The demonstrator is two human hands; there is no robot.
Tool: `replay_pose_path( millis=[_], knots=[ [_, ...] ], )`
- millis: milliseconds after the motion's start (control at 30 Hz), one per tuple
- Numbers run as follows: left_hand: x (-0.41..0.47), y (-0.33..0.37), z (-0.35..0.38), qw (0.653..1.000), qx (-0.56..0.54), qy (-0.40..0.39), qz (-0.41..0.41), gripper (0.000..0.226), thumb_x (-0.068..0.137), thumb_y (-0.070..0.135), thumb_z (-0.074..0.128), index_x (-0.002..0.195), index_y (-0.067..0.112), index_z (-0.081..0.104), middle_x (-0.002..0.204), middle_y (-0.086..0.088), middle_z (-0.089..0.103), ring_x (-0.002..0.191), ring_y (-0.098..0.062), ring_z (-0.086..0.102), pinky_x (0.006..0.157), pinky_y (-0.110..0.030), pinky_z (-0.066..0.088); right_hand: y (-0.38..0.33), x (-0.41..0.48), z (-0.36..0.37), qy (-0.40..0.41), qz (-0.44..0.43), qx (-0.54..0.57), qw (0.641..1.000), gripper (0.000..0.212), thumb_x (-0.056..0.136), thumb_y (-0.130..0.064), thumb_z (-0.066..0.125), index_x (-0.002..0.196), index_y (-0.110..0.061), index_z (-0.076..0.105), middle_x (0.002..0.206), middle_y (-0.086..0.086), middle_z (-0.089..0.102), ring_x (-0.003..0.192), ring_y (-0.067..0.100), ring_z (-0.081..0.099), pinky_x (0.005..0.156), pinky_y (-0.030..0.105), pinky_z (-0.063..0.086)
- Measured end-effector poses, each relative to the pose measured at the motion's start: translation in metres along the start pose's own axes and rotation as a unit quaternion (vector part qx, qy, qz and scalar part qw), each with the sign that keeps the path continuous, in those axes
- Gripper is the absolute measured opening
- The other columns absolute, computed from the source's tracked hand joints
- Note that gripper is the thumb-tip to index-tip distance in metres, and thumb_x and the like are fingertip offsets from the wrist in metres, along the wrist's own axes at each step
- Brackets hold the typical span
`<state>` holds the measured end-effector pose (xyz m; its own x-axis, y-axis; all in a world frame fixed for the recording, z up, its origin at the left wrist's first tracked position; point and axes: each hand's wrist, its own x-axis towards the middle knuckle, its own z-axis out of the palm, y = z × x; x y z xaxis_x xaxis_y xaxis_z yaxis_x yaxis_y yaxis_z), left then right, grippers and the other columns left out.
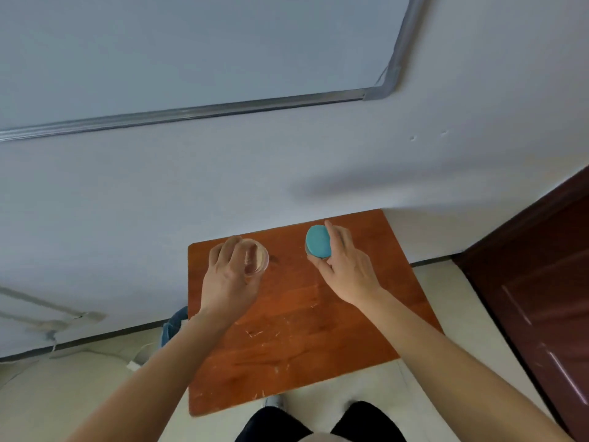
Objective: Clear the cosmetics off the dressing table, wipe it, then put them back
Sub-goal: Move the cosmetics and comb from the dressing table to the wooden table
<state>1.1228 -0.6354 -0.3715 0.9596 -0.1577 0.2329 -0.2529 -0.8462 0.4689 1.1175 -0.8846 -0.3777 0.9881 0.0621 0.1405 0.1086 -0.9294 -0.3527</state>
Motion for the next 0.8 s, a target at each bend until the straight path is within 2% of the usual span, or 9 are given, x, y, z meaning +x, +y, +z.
replay_pose_path(
  millis=[167, 300, 433, 667, 800],
  knots=[
    [0.031, -0.022, 0.048, 0.998, -0.040, -0.030, -0.030, 0.052, 0.076, 0.035, 0.081, 0.119, 0.020, 0.057, 0.129, 0.000, 0.058, 0.121, -0.026, 0.048, 0.080, -0.031, 0.047, 0.016, 0.028, 0.037, -0.038, 0.022, -0.009, 0.999, 0.075, 0.094, -0.059, 0.052, 0.150, -0.018, 0.024, 0.142, 0.003, 0.037, 0.086, 0.012, 0.067, 0.068, 0.023, 0.057],
    [0.052, -0.032, 0.083, 0.995, -0.045, -0.049, -0.072, 0.049, 0.078, 0.033, 0.080, 0.118, 0.015, 0.059, 0.130, -0.003, 0.058, 0.123, -0.028, 0.047, 0.083, -0.036, 0.049, 0.027, 0.055, 0.070, -0.065, 0.027, 0.015, 0.997, 0.062, 0.092, -0.052, 0.060, 0.137, -0.018, 0.034, 0.136, 0.003, 0.043, 0.082, 0.015, 0.068, 0.063, 0.024, 0.057],
    [0.073, -0.038, 0.115, 0.993, -0.041, -0.055, -0.093, 0.046, 0.077, 0.029, 0.080, 0.117, 0.017, 0.060, 0.131, -0.004, 0.058, 0.123, -0.028, 0.046, 0.080, -0.032, 0.046, 0.040, 0.086, 0.098, -0.086, 0.031, 0.018, 0.996, 0.053, 0.093, -0.049, 0.061, 0.129, -0.016, 0.039, 0.132, 0.004, 0.044, 0.080, 0.018, 0.069, 0.059, 0.026, 0.057],
    [0.103, -0.037, 0.155, 0.991, -0.044, -0.069, -0.110, 0.040, 0.080, 0.028, 0.078, 0.114, 0.018, 0.059, 0.132, -0.004, 0.055, 0.118, -0.028, 0.045, 0.081, -0.029, 0.040, 0.060, 0.113, 0.118, -0.110, 0.020, 0.006, 0.994, 0.050, 0.094, -0.045, 0.060, 0.128, -0.013, 0.041, 0.131, 0.006, 0.045, 0.077, 0.021, 0.069, 0.059, 0.032, 0.059],
    [0.106, -0.034, 0.166, 0.991, -0.028, -0.082, -0.101, 0.040, 0.079, 0.025, 0.078, 0.114, 0.015, 0.060, 0.134, -0.007, 0.054, 0.118, -0.030, 0.045, 0.079, -0.035, 0.046, 0.068, 0.120, 0.122, -0.107, 0.024, 0.012, 0.994, 0.050, 0.094, -0.046, 0.061, 0.127, -0.013, 0.042, 0.131, 0.006, 0.047, 0.077, 0.021, 0.069, 0.058, 0.030, 0.058]
  ],
)
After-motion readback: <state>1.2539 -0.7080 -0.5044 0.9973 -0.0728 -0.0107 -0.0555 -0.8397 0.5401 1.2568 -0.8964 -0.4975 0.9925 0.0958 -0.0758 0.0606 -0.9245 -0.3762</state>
